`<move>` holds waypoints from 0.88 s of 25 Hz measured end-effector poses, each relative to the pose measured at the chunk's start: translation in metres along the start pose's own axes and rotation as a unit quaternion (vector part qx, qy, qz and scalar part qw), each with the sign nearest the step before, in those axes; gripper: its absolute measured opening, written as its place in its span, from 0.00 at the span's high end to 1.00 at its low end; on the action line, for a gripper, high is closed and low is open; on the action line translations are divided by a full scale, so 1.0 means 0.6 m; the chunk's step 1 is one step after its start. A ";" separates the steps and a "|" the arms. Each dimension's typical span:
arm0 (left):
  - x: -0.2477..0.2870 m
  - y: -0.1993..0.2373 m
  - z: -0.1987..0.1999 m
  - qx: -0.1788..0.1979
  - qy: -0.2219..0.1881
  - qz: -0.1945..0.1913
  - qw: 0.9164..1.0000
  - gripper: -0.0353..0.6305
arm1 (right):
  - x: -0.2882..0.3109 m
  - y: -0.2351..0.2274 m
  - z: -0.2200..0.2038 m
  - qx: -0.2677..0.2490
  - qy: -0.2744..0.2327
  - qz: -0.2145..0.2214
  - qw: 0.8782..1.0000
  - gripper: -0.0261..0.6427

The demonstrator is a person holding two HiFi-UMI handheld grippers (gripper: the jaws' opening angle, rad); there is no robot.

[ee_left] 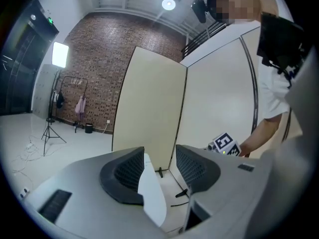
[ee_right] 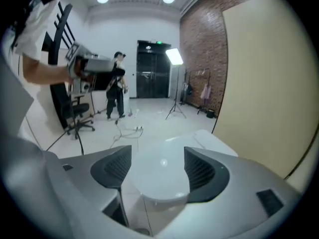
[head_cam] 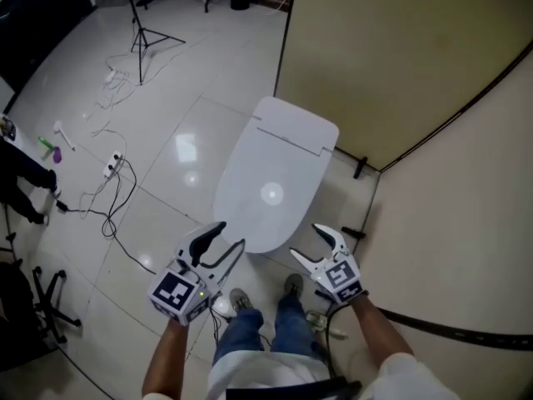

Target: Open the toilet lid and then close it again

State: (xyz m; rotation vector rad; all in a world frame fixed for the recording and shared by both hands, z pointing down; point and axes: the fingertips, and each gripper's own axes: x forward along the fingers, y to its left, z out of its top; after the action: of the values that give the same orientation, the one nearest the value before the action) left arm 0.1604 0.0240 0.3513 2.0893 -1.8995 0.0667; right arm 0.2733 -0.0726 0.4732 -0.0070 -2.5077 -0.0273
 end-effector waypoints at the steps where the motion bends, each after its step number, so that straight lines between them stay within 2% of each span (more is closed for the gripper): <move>1: 0.001 -0.014 0.023 0.000 -0.008 -0.008 1.000 0.66 | -0.035 -0.009 0.043 0.015 -0.029 -0.005 0.999 0.47; 5: 0.010 -0.064 0.114 0.043 -0.055 -0.047 0.996 0.66 | -0.168 -0.044 0.187 0.076 -0.139 -0.028 0.987 0.50; 9: -0.003 -0.122 0.150 0.067 -0.071 -0.076 0.992 0.66 | -0.262 -0.040 0.241 0.087 -0.198 -0.061 0.975 0.58; 13: -0.017 -0.153 0.156 0.065 -0.073 -0.094 0.991 0.66 | -0.269 -0.036 0.219 0.116 -0.187 -0.089 0.971 0.59; 16: -0.024 -0.164 0.155 0.072 -0.072 -0.101 0.990 0.66 | -0.257 -0.022 0.198 0.143 -0.178 -0.088 0.970 0.59; 22: -0.032 -0.171 0.173 0.085 -0.086 -0.104 0.987 0.66 | -0.257 -0.003 0.214 0.116 -0.179 -0.083 0.973 0.59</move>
State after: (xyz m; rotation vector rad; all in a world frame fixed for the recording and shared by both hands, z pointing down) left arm 0.2405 0.0224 0.2279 2.4699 -1.8124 0.0003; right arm 0.3213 -0.0713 0.2784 0.3220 -2.8488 0.2161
